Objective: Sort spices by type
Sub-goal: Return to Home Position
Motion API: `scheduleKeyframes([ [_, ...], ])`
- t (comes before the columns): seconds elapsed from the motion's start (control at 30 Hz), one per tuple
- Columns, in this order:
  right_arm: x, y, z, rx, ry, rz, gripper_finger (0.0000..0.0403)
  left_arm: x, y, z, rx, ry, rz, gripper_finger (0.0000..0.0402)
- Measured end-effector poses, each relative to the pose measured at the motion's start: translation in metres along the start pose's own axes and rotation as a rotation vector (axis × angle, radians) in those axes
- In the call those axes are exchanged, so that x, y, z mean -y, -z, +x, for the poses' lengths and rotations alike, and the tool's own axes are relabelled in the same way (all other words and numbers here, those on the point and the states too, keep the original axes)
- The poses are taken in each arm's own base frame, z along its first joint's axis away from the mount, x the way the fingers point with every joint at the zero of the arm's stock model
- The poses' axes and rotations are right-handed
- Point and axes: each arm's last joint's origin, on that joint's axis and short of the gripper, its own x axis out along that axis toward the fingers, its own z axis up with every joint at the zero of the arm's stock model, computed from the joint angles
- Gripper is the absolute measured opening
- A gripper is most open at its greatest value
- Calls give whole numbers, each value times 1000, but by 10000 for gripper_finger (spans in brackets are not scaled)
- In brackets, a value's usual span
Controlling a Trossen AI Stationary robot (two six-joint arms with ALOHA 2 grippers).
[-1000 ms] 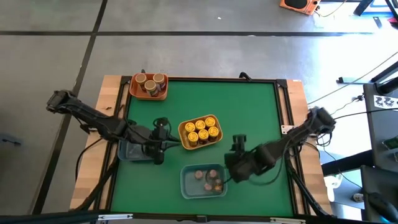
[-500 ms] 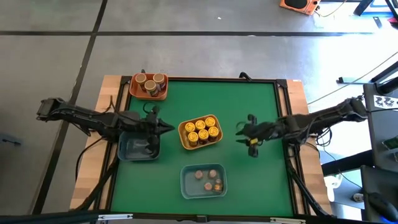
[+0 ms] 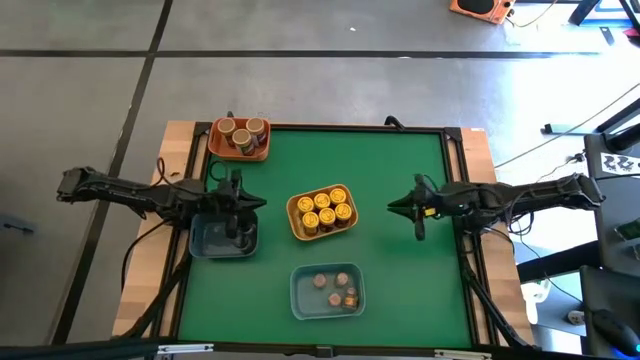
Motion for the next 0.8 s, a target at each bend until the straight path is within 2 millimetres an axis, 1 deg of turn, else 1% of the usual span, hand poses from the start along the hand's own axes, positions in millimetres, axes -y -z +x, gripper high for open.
scheduleKeyframes([
  [0.23,3,8,-9,115,-14,23,20,-4,9,-13,60,6,-10,2],
  [0.43,6,16,-15,183,15,37,12,-7,22,-21,74,-1,-12,5],
  [0.8,12,32,-26,279,37,59,12,-10,21,-34,100,-16,45,2],
])
